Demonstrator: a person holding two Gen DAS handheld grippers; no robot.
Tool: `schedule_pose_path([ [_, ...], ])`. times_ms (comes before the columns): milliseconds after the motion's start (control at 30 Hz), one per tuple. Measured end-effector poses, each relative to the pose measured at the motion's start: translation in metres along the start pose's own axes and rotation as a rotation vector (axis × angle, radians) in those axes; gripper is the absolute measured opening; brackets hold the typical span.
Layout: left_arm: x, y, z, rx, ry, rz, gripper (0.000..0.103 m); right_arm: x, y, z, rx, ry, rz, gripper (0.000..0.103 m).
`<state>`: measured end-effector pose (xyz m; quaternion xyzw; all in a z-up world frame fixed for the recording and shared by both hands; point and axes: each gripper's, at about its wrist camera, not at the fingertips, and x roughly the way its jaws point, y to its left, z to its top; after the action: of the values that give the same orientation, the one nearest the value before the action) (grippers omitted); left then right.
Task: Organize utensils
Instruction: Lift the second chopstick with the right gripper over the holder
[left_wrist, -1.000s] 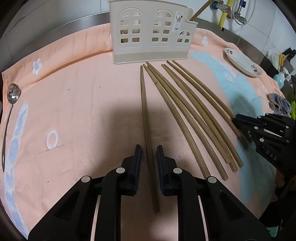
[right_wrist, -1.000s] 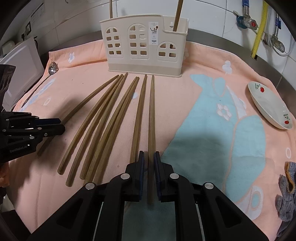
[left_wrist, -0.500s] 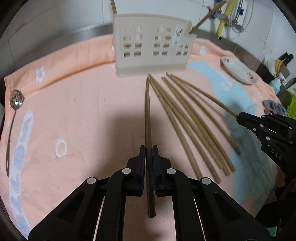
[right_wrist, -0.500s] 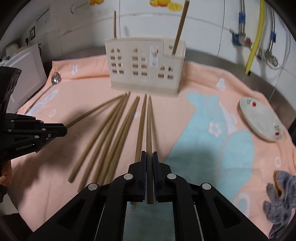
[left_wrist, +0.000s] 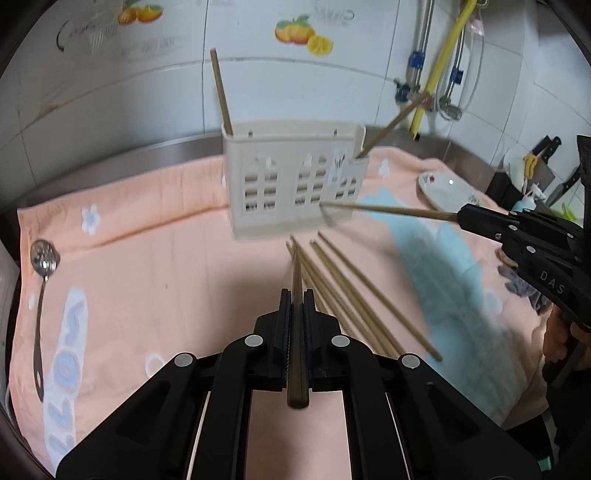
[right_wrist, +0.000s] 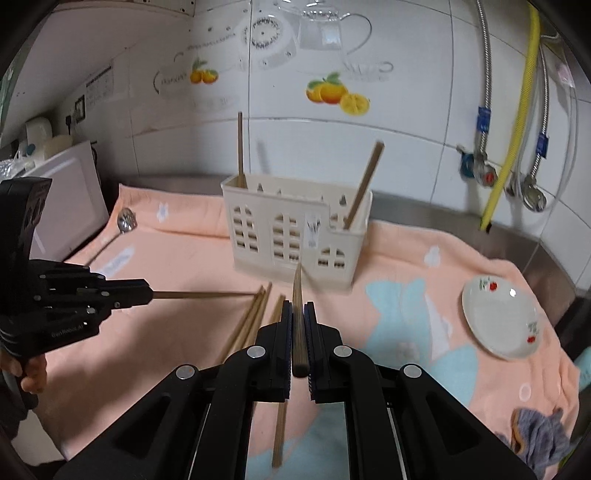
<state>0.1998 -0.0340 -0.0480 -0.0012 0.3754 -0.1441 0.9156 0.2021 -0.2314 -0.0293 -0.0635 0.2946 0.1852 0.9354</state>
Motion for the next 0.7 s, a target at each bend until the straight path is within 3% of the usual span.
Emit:
schedule_pose_path([
  [300,-0.006,-0.003,0.022,0.038,-0.040,0.013,0.005,-0.007,-0.002,0.023,-0.013,-0.037,0.002,0.006],
  [700,-0.038,-0.015,0.084,0.134,-0.131,0.022,0.005,-0.037,-0.021,0.092,-0.046,-0.058,0.052,0.006],
])
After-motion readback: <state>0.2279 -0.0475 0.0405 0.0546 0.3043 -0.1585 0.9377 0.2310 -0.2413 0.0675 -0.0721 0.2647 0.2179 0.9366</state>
